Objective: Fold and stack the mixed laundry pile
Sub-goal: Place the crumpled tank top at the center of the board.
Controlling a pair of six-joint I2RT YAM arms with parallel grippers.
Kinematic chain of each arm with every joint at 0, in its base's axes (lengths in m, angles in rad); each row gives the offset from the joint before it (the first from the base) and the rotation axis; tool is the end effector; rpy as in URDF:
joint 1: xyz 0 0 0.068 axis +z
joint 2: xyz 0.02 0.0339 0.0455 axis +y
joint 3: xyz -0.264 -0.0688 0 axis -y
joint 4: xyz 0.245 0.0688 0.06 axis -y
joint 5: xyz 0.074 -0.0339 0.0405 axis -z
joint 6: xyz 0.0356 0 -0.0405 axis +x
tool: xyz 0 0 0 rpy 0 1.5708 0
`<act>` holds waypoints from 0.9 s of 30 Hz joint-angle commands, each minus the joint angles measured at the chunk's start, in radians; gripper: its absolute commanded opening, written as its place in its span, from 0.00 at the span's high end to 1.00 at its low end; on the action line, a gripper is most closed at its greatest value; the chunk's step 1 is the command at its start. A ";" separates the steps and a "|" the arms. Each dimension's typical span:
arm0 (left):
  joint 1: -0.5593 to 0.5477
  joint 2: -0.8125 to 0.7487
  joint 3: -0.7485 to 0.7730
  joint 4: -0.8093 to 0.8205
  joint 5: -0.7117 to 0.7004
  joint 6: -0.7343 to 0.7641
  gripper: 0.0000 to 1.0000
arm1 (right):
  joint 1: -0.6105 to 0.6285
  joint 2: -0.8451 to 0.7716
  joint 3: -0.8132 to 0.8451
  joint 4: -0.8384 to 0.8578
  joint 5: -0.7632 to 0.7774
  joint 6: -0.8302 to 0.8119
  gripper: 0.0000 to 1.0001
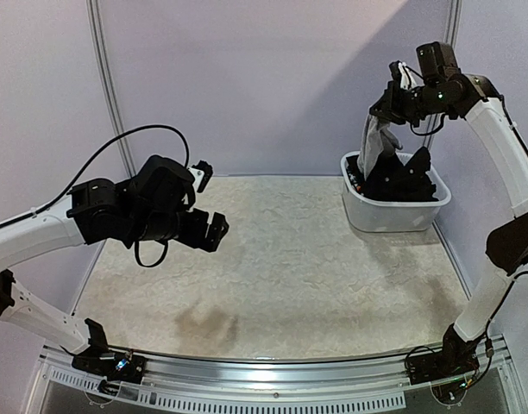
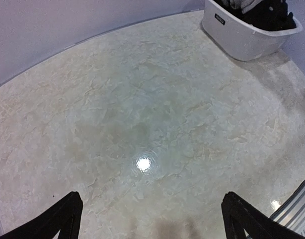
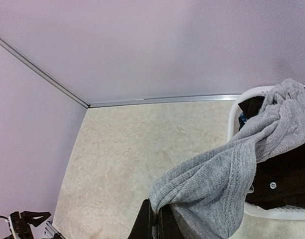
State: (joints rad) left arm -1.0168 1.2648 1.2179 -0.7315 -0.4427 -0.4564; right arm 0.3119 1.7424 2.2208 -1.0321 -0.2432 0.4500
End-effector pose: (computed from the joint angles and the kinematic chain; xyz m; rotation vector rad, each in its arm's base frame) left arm 0.1517 -0.2162 0.3391 0.4208 2.2318 -0.2585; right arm 0.3279 0.1147 0.4826 0.0023 2.1890 0.7004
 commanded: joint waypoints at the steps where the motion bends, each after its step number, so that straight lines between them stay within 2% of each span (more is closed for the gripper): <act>1: 0.021 -0.031 -0.017 -0.022 -0.022 0.020 0.01 | 0.050 -0.026 0.063 0.142 -0.087 0.052 1.00; 7: 0.022 -0.064 -0.024 -0.026 -0.036 0.025 0.00 | 0.107 -0.030 0.111 0.315 -0.140 0.128 1.00; 10: 0.024 -0.083 -0.031 -0.025 -0.048 0.026 0.00 | 0.151 0.003 0.152 0.349 -0.181 0.161 1.00; 20: 0.026 -0.195 -0.060 -0.060 -0.120 0.025 0.00 | 0.431 0.139 0.309 0.525 -0.305 0.183 1.00; 24: 0.025 -0.270 -0.080 -0.106 -0.163 0.010 0.00 | 0.498 0.141 0.301 0.587 -0.356 0.199 1.00; 27: 0.025 -0.336 -0.091 -0.150 -0.204 -0.016 0.00 | 0.501 0.105 0.196 0.538 -0.262 0.161 1.00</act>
State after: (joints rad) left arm -1.0073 0.9958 1.1500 -0.8009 -0.5747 -0.4427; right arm 0.8085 1.8889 2.4878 -0.5385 -0.5480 0.6315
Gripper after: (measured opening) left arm 0.995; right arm 0.025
